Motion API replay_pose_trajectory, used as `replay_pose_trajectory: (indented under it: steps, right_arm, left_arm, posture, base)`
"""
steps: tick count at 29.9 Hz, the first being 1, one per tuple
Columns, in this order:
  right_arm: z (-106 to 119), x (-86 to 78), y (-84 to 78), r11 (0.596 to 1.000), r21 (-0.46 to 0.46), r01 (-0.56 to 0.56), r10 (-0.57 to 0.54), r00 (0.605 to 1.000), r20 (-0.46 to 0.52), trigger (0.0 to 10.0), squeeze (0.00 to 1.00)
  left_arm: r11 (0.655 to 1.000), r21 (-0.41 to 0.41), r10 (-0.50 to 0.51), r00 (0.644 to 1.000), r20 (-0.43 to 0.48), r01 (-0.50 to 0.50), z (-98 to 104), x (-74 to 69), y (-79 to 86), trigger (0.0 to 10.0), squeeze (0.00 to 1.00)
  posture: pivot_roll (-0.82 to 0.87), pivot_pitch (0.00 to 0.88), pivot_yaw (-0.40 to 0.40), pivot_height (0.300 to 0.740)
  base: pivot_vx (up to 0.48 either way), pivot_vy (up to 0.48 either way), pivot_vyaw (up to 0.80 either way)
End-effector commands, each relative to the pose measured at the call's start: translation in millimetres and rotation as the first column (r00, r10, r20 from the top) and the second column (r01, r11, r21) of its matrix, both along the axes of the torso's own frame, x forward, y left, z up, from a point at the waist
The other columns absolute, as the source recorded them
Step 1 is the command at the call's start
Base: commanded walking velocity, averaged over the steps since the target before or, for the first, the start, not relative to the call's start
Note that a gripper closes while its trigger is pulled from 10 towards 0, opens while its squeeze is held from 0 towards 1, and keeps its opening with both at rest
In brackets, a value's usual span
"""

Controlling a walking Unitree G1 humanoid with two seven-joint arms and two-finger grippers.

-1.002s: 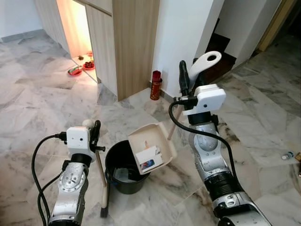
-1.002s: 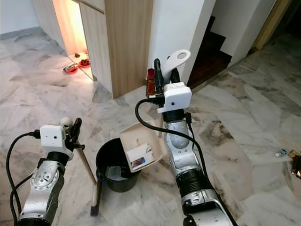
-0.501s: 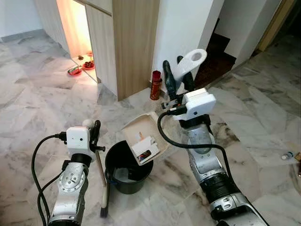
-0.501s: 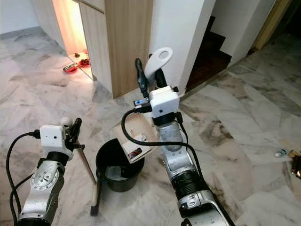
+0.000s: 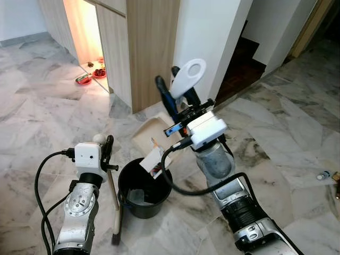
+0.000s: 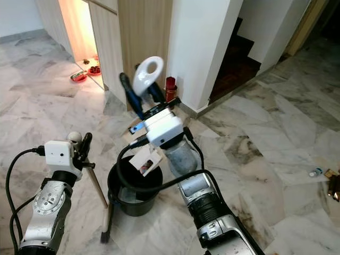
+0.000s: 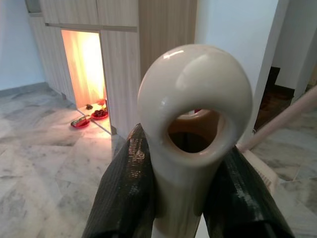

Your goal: Sweep floor

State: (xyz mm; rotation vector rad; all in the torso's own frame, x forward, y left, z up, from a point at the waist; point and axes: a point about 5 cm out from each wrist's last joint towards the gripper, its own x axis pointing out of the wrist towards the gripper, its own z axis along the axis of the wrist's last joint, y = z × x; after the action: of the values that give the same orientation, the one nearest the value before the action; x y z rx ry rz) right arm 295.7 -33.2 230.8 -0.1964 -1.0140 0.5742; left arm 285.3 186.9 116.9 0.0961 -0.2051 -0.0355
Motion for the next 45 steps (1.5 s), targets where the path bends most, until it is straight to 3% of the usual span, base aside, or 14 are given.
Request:
replay_pose_trajectory:
  steps: [1, 10, 14, 15, 18, 19, 20, 21, 23, 25, 28, 30, 34, 45]
  right_arm:
    - [14, -8.5, 0.3, 0.999, 0.023, -0.03, 0.028, 0.996, 0.089, 10.0, 0.0]
    - [12, -3.5, -4.9, 1.0, 0.014, 0.016, -0.017, 0.997, 0.071, 10.0, 0.0]
    - [9, 9.4, -19.6, 0.98, -0.051, 0.19, -0.185, 0.978, 0.102, 10.0, 0.0]
    - [9, 20.5, -36.5, 0.95, -0.056, 0.306, -0.301, 0.949, 0.091, 10.0, 0.0]
    - [7, 30.6, -54.7, 0.912, -0.073, 0.405, -0.4, 0.914, 0.074, 10.0, 0.0]
    - [5, 38.2, -73.7, 0.868, -0.077, 0.49, -0.487, 0.872, 0.049, 10.0, 0.0]
    - [5, 38.2, -73.7, 0.868, -0.077, 0.49, -0.487, 0.872, 0.049, 10.0, 0.0]
    - [1, 44.5, -92.4, 0.809, -0.083, 0.581, -0.582, 0.813, 0.022, 10.0, 0.0]
    - [0, 46.1, -99.1, 0.796, -0.076, 0.601, -0.603, 0.798, 0.0, 10.0, 0.0]
    - [-17, 50.2, -127.7, 0.735, -0.06, 0.675, -0.676, 0.725, -0.129, 10.0, 0.0]
    - [-37, 51.1, -139.7, 0.693, -0.047, 0.719, -0.704, 0.662, -0.258, 10.0, 0.0]
    - [-45, 51.3, -141.7, 0.693, -0.037, 0.72, -0.691, 0.648, -0.319, 10.0, 0.0]
    - [-81, 47.6, -150.8, 0.655, -0.015, 0.755, -0.642, 0.547, -0.537, 10.0, 0.0]
    - [-115, 38.3, -147.6, 0.682, -0.073, 0.727, -0.605, 0.506, -0.615, 10.0, 0.0]
  left_arm:
    - [0.999, -0.016, -0.043, 0.997, 0.067, 0.044, 14, 0.5, -9.0, 10.0, 0.0]
    - [0.999, -0.016, -0.048, 0.997, 0.064, 0.049, 13, 0.6, -9.8, 10.0, 0.0]
    - [0.999, -0.016, -0.049, 0.997, 0.062, 0.05, 13, 0.7, -10.0, 10.0, 0.0]
    - [0.999, -0.015, -0.051, 0.997, 0.059, 0.052, 12, 0.6, -10.2, 10.0, 0.0]
    - [0.999, -0.013, -0.052, 0.997, 0.054, 0.053, 11, -0.2, -8.9, 10.0, 0.0]
    - [0.999, -0.008, -0.05, 0.998, 0.045, 0.05, 9, -1.6, -6.5, 10.0, 0.0]
    - [0.999, -0.008, -0.05, 0.998, 0.045, 0.05, 9, -1.6, -6.5, 10.0, 0.0]
    - [0.999, -0.003, -0.048, 0.998, 0.036, 0.048, 6, -3.1, -4.3, 10.0, 0.0]
    - [0.999, -0.001, -0.046, 0.998, 0.033, 0.047, 6, -3.7, -3.3, 10.0, 0.0]
    - [0.999, 0.007, -0.036, 0.999, 0.019, 0.036, 2, -6.5, 1.5, 10.0, 0.0]
    - [0.999, 0.013, -0.031, 0.999, 0.006, 0.031, 0, -8.9, 4.7, 10.0, 0.0]
    - [0.999, 0.016, -0.031, 1.0, 0.001, 0.031, -1, -9.7, 5.6, 10.0, 0.0]
    - [1.0, 0.02, -0.02, 1.0, -0.018, 0.02, -5, -13.6, 10.1, 10.0, 0.0]
    - [0.999, -0.032, -0.007, 0.997, -0.074, 0.005, -21, -21.6, 10.2, 10.0, 0.0]
  posture:
    - [0.11, 0.0, -0.118, 0.74]
    - [0.11, 0.0, -0.119, 0.74]
    - [0.11, 0.0, -0.118, 0.74]
    - [0.11, 0.0, -0.118, 0.74]
    - [0.11, 0.0, -0.116, 0.74]
    - [0.1, 0.0, -0.114, 0.74]
    - [0.1, 0.0, -0.114, 0.74]
    - [0.1, 0.0, -0.113, 0.74]
    - [0.1, 0.0, -0.113, 0.74]
    - [0.1, 0.0, -0.11, 0.74]
    - [0.09, 0.0, -0.108, 0.74]
    - [0.1, 0.0, -0.108, 0.74]
    - [0.1, 0.0, -0.106, 0.74]
    - [0.1, 0.0, -0.111, 0.74]
  base:
    - [0.0, 0.0, 0.0]
    - [0.0, 0.0, 0.0]
    - [0.0, 0.0, 0.0]
    - [0.0, 0.0, 0.0]
    - [0.0, 0.0, 0.0]
    - [0.0, 0.0, 0.0]
    - [0.0, 0.0, 0.0]
    - [0.0, 0.0, 0.0]
    - [0.0, 0.0, 0.0]
    - [0.0, 0.0, 0.0]
    - [0.0, 0.0, 0.0]
    - [0.0, 0.0, 0.0]
    - [0.0, 0.0, 0.0]
    - [0.0, 0.0, 0.0]
